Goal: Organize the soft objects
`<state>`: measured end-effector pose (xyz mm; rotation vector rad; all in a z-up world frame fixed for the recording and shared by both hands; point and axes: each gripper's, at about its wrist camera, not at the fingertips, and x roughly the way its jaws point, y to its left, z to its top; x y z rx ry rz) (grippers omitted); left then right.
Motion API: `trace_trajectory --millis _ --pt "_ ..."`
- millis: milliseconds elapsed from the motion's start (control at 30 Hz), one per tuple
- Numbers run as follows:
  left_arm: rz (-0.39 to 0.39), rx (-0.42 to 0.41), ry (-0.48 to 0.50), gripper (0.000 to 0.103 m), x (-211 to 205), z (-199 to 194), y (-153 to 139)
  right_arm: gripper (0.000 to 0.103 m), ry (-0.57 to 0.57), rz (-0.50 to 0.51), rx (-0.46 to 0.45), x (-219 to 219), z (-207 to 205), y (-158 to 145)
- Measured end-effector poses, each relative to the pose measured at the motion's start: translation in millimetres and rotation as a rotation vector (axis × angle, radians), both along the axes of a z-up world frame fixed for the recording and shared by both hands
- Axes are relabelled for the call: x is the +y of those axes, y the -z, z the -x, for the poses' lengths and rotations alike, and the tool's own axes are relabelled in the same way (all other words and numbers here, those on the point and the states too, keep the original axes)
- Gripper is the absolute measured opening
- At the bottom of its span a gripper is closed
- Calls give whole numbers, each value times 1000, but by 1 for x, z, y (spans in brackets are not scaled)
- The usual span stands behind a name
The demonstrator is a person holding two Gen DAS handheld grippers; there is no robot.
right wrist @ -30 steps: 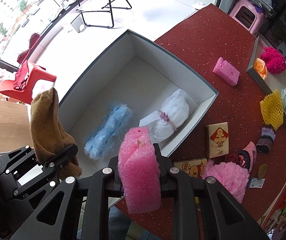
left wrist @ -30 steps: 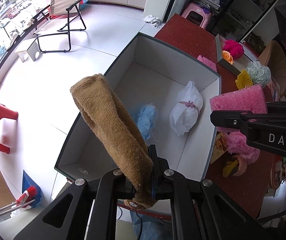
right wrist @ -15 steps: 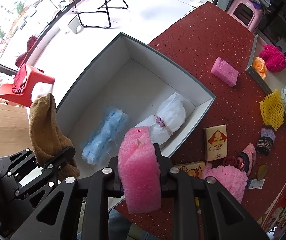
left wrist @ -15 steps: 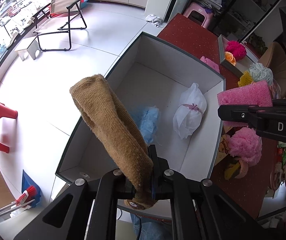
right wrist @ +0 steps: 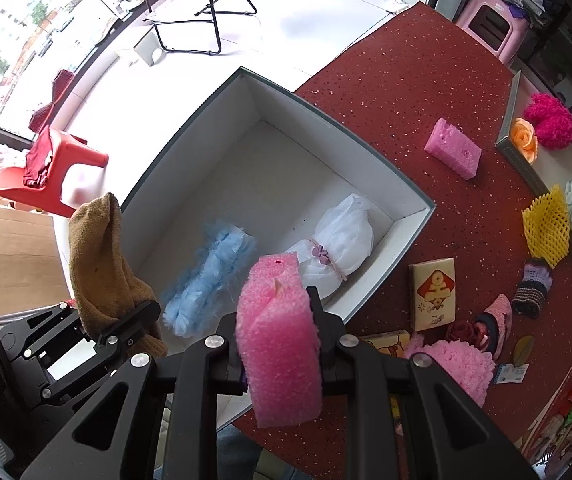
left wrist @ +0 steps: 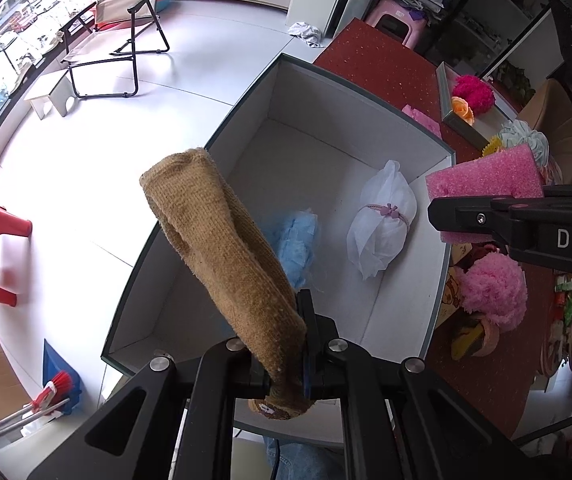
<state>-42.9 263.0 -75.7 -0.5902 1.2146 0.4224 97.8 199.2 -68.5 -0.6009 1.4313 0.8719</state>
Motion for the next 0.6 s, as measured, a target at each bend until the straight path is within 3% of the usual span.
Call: trace_trajectory --millis 600 --pt "29 6 -4 11 5 -1 8 24 -16 14 3 15 2 8"
